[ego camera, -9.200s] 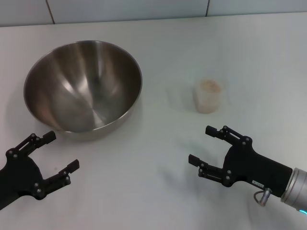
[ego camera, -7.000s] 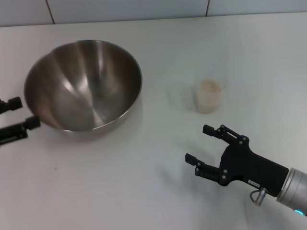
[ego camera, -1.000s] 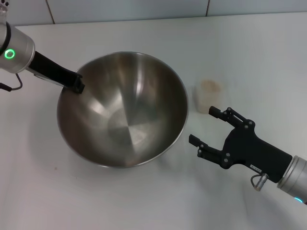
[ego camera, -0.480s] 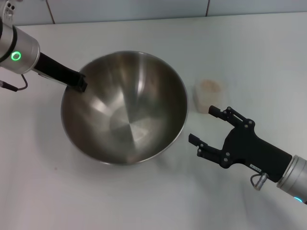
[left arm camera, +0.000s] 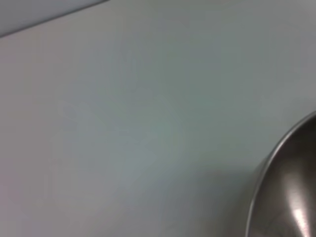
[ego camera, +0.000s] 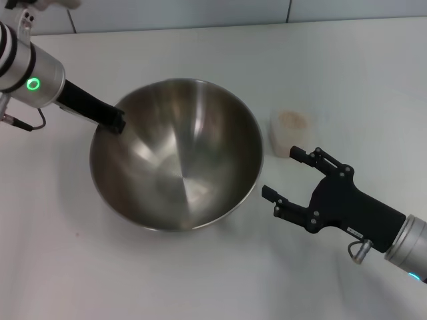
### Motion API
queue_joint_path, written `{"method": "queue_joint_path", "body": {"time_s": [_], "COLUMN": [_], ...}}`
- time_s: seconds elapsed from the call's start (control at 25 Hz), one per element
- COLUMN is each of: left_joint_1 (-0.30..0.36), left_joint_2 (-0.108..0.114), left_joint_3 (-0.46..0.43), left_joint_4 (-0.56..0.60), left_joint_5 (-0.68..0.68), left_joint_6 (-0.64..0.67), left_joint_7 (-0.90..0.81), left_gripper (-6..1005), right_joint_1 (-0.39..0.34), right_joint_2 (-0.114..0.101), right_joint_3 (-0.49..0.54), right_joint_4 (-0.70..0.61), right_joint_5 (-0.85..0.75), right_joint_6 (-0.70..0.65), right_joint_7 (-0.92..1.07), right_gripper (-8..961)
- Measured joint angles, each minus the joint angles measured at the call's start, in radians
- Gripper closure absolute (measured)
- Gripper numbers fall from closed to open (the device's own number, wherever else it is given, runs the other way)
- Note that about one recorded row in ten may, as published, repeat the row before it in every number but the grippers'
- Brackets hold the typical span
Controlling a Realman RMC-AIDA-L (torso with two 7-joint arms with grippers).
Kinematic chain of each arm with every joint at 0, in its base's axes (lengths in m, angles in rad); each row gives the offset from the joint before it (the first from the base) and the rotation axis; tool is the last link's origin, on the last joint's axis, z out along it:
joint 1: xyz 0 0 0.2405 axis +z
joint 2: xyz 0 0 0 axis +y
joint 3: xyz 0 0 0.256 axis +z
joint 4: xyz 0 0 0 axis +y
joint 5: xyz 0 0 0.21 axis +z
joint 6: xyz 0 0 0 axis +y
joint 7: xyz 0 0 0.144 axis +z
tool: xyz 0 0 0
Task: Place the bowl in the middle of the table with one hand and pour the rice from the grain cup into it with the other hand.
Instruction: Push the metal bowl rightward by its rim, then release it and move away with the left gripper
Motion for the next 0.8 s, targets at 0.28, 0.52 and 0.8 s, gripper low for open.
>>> {"method": "queue_joint_path", "body": {"time_s": [0.28,0.52,0.8], "left_joint_1": [-0.022,-0.024,-0.016], "left_joint_2": [0.002,0.002,0.000], "left_joint_3": [-0.001,-0.001,-0.001], "left_joint_4": [-0.060,-0.056,-0.053], "left_joint_5": [0.000,0.003,0.005], "left_joint_6": [-0.025,-0.030,-0.088], "left_joint_7": [0.018,0.034,0.043], "left_gripper": [986,985,920], "right_joint_1": [0.005,0.005,0.007], "right_joint_2": [0.000,0.000,-0.001], "right_joint_3": [0.000,0.000,0.000], "right_joint_4": [-0.001,-0.002,-0.002], "right_joint_5": [0.000,0.000,0.000], "right_joint_6": [0.000,0.000,0.001], "right_joint_7": [0.000,0.000,0.000], "right_gripper": [126,126,126]}}
